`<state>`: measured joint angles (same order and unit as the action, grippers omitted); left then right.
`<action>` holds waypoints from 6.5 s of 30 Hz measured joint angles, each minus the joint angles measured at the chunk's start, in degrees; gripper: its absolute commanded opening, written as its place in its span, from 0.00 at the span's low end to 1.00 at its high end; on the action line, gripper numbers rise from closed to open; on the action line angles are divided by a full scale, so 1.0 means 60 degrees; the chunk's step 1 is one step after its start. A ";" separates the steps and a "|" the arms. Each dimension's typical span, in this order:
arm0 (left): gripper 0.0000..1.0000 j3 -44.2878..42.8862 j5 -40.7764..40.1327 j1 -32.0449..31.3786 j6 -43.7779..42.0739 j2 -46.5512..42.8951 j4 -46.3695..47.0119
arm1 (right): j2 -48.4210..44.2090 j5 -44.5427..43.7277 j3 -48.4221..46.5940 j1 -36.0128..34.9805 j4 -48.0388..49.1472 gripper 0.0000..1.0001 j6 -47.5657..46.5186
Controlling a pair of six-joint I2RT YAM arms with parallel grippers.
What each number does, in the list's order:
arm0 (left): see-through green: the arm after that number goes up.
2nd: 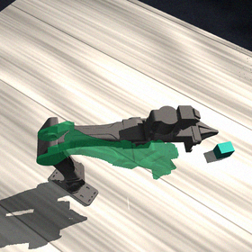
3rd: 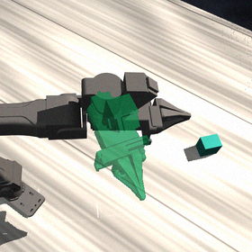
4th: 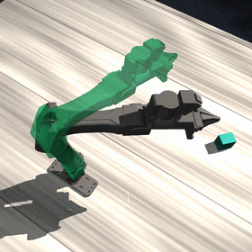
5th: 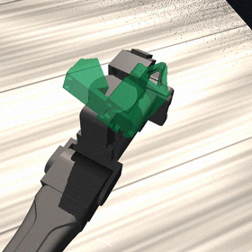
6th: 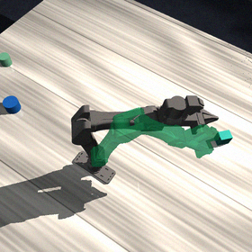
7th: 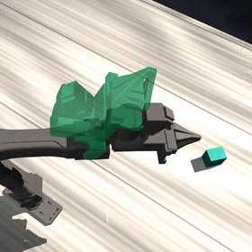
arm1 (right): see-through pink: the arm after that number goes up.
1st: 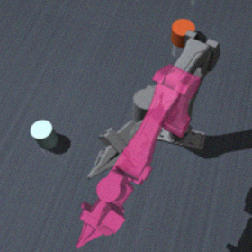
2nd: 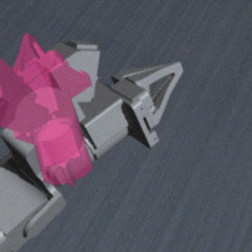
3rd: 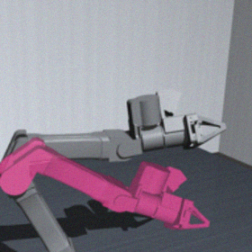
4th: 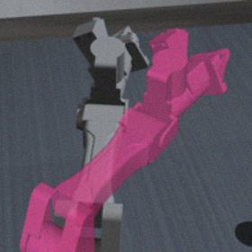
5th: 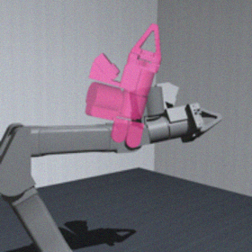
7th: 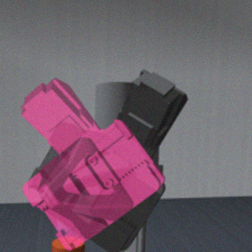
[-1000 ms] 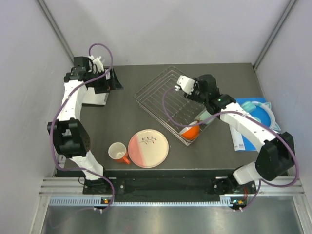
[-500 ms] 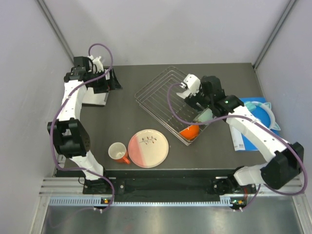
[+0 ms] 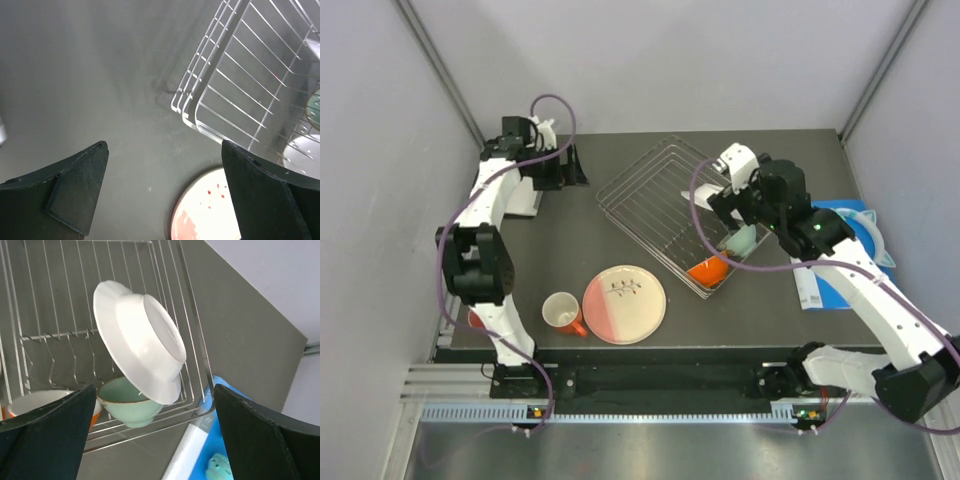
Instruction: Load the mixed dishes into the dish rack
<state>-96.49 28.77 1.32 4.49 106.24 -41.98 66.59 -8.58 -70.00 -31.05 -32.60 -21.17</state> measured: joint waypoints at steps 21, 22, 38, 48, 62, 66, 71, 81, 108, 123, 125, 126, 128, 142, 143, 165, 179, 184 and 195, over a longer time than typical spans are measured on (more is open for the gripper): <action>0.99 -0.1231 0.0142 -0.0612 0.0368 0.1818 0.0765 | 0.0958 -0.2962 0.0699 0.3384 -0.2816 1.00 1.0138; 0.99 -0.1231 0.0157 -0.0652 0.0368 0.1763 0.0780 | 0.1173 -0.2947 0.0703 0.3410 -0.2987 1.00 1.0291; 0.99 -0.0710 -0.0382 -0.1665 -0.0222 0.1206 0.0994 | 0.2386 -0.2958 0.1078 0.4003 -0.3570 1.00 1.1074; 0.99 -0.0262 -0.0889 -0.1789 -0.0809 0.1260 0.1104 | 0.3694 -0.2962 0.0845 0.4222 -0.3370 1.00 1.0950; 0.99 0.1304 -0.1016 -0.1792 -0.1555 0.1035 0.1530 | 0.5195 -0.2769 -0.0769 0.4659 -0.3330 1.00 1.0542; 0.99 0.1778 -0.1027 -0.1800 -0.1759 0.0718 0.1526 | 0.5712 -0.2466 -0.1319 0.4663 -0.3144 1.00 1.0528; 0.99 0.2371 -0.1035 -0.1861 -0.1989 0.0244 0.1275 | 0.6506 -0.2124 -0.1989 0.4656 -0.2889 1.00 1.0488; 0.99 0.3115 -0.1111 -0.1989 -0.2033 -0.0696 0.0433 | 0.7850 -0.1599 -0.3763 0.4623 -0.2918 1.00 1.0127; 0.99 0.2754 -0.1027 -0.2448 -0.1104 -0.0871 0.0036 | 1.0102 0.0029 -1.0054 0.4546 -0.2940 1.00 0.9588; 0.99 0.1100 -0.0936 -0.1497 -0.2331 -0.3155 -0.0951 | -0.0200 0.1002 -0.1453 0.2106 -0.0801 1.00 0.8473; 0.99 0.1636 -0.0903 -0.1541 -0.2543 -0.3625 -0.1111 | -0.1129 0.1060 -0.0714 0.1355 -0.0849 1.00 0.8513; 0.99 0.1829 -0.0878 -0.1552 -0.2637 -0.3748 -0.1198 | -0.1453 0.1064 -0.0386 0.1009 -0.0943 1.00 0.8550; 0.99 0.2065 -0.0790 -0.1552 -0.2758 -0.3818 -0.1279 | -0.1810 0.1082 0.0135 0.0178 -0.1195 1.00 0.8750; 0.99 0.2710 -0.0463 -0.1548 -0.3304 -0.3661 -0.1461 | -0.2116 0.1126 0.4058 -0.3330 -0.1388 1.00 1.1056; 0.99 0.2739 -0.0441 -0.1548 -0.3326 -0.3657 -0.1464 | -0.2080 0.1016 0.4171 -0.3373 -0.1304 1.00 1.1147; 0.99 0.3552 0.0900 -0.1548 -0.5034 -0.3508 -0.1727 | 0.0106 -0.3177 0.4794 -0.3220 0.1384 1.00 1.0808; 0.99 0.3654 0.1326 -0.1548 -0.5027 -0.2965 -0.1599 | 0.2426 -0.3260 0.3727 -0.2277 0.2692 0.99 0.9351; 0.95 0.3657 0.1421 -0.1555 -0.5694 -0.2852 -0.1960 | 0.2291 -0.2728 0.3734 -0.2368 0.2761 1.00 0.9194; 0.90 0.4306 0.0874 -0.1763 -0.7570 -0.1945 -0.2707 | 0.0922 0.0557 0.4237 -0.3672 0.2393 1.00 0.9551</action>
<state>-70.65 34.02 -9.26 -40.93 94.56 -58.22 72.12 -5.23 -44.58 -53.08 -18.24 36.14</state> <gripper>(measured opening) 0.904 0.996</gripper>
